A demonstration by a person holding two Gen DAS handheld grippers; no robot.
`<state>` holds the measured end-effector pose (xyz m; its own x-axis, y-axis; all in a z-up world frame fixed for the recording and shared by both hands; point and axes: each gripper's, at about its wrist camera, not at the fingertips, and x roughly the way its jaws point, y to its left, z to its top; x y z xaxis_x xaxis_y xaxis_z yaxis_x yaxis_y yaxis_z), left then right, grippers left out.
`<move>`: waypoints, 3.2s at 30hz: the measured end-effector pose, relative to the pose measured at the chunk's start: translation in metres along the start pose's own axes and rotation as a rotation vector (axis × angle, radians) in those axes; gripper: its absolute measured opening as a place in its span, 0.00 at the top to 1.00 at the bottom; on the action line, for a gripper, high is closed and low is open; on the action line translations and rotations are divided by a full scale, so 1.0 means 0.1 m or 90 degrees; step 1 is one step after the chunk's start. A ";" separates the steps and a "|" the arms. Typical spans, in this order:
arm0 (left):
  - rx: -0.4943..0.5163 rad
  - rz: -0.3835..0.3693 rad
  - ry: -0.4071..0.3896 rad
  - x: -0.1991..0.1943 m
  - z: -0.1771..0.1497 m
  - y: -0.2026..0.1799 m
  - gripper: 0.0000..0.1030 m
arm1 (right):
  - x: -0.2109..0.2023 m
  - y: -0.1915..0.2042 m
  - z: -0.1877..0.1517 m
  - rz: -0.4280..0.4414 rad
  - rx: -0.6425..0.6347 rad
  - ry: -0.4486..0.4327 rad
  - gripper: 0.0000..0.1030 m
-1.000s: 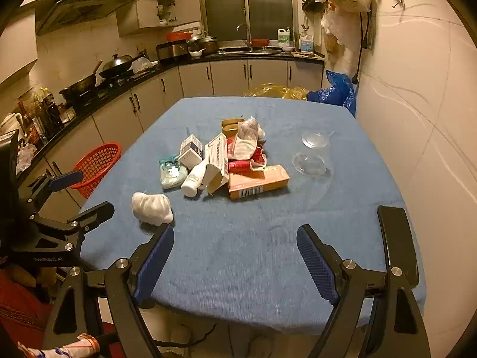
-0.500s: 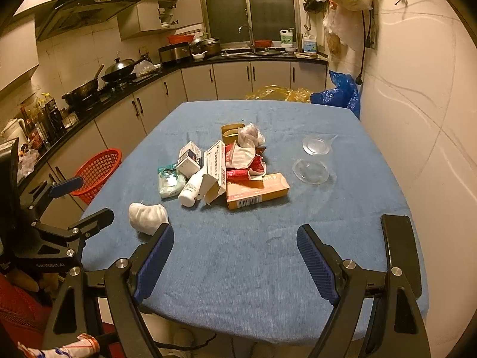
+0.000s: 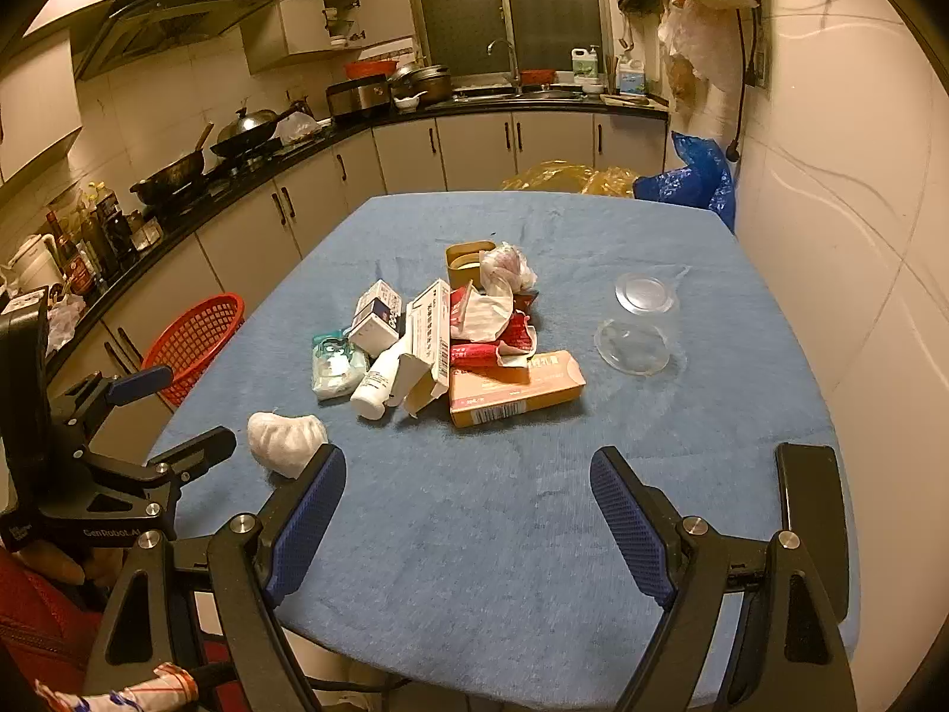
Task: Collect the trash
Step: 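Lower the left gripper over the white cloth bundle and close on it, then grasp the clear plastic bowl with the right gripper while the left holds the cloth, then carry the cloth bundle and clear bowl toward the red wastebasket with both grippers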
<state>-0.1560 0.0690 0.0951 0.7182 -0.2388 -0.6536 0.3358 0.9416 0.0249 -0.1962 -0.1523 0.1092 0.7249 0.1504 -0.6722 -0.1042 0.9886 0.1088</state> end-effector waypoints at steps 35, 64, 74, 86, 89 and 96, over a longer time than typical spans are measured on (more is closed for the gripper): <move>-0.112 -0.006 0.156 1.00 0.06 -0.06 0.63 | 1.71 -1.34 0.99 -0.069 0.000 0.124 0.28; -0.204 0.102 0.020 0.14 0.34 0.49 0.63 | 0.89 0.04 1.72 0.099 -0.081 -0.015 0.41; -0.230 0.132 -0.001 -0.09 0.28 0.74 0.63 | 1.06 0.65 1.71 0.161 -0.123 0.018 0.41; -0.244 0.135 -0.008 -0.21 0.17 0.86 0.63 | 1.11 1.01 1.65 0.182 -0.153 0.043 0.41; -0.248 0.136 -0.009 -0.23 0.15 0.87 0.63 | 1.11 1.03 1.63 0.184 -0.157 0.045 0.41; -0.249 0.133 -0.010 -0.26 0.13 0.87 0.63 | 1.10 1.03 1.59 0.187 -0.158 0.056 0.41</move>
<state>-0.1373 0.1542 0.1240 0.7560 -0.0339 -0.6537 -0.0723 0.9882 -0.1348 -0.0191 -0.0351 0.1626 0.5802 0.4164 -0.7000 -0.4678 0.8739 0.1322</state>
